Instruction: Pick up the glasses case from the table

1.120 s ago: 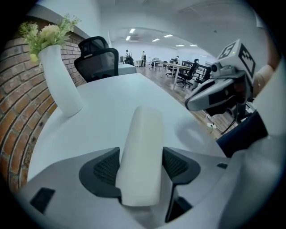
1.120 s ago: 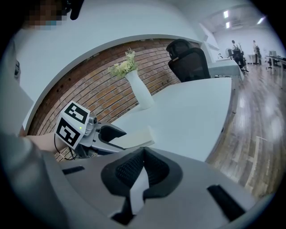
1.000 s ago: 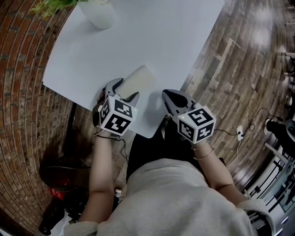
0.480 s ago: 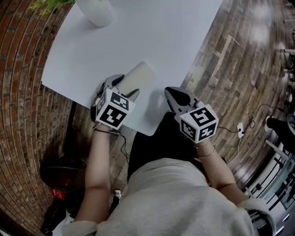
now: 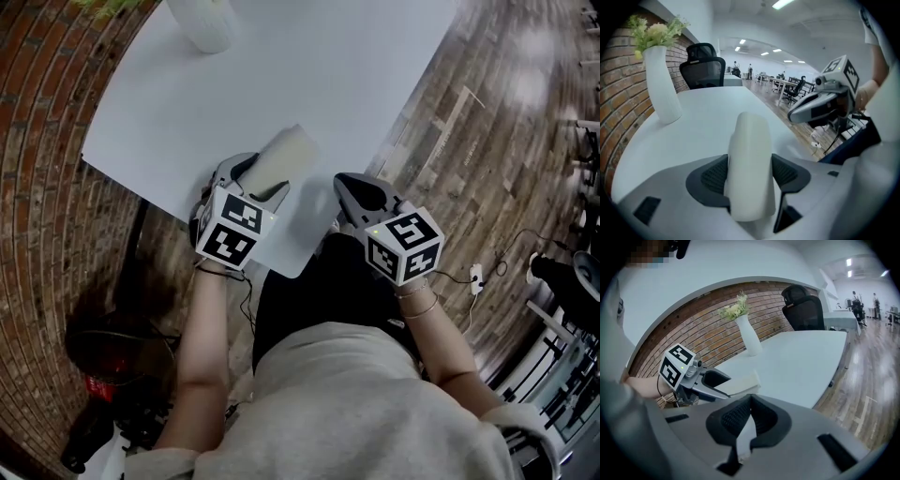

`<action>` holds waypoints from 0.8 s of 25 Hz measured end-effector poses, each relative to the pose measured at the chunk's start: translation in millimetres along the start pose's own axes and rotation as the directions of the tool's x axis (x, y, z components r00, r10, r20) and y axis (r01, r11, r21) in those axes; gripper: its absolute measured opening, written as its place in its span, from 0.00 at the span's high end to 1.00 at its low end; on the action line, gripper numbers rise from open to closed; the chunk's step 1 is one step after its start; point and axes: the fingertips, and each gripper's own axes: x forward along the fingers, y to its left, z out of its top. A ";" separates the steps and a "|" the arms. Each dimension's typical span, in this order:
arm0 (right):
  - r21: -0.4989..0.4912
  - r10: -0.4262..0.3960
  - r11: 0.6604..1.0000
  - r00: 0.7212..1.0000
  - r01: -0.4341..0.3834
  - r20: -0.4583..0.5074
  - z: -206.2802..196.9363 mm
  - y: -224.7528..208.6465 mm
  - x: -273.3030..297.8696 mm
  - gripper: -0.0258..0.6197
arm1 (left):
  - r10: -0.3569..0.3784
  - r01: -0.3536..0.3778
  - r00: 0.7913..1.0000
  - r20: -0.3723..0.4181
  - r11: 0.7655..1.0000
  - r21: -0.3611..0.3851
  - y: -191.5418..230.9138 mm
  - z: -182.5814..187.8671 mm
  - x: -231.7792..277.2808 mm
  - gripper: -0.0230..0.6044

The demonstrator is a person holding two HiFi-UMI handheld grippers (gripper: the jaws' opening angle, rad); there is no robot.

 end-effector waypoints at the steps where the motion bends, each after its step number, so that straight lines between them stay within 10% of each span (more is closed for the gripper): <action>1: -0.003 -0.006 1.000 1.000 0.006 0.002 2.5 -3.9 -0.9 0.96 | 0.002 -0.001 1.000 0.027 0.999 -0.035 -1.8 5.2 -1.4 0.50; 6: 0.062 0.027 0.998 0.999 -0.029 0.044 16.4 -11.5 0.0 0.96 | 0.035 -0.019 0.991 0.129 0.992 -0.127 -4.5 23.7 -14.8 0.50; 13: 0.189 0.274 0.933 0.946 -0.305 0.172 52.4 22.2 3.3 0.56 | 0.056 -0.011 0.950 0.306 0.989 -0.146 -15.8 48.0 -44.1 0.50; 20: 0.130 0.399 0.892 0.889 -0.433 0.226 83.0 50.3 -1.5 0.54 | 0.032 0.005 0.923 0.384 0.996 -0.095 -30.0 62.8 -66.4 0.50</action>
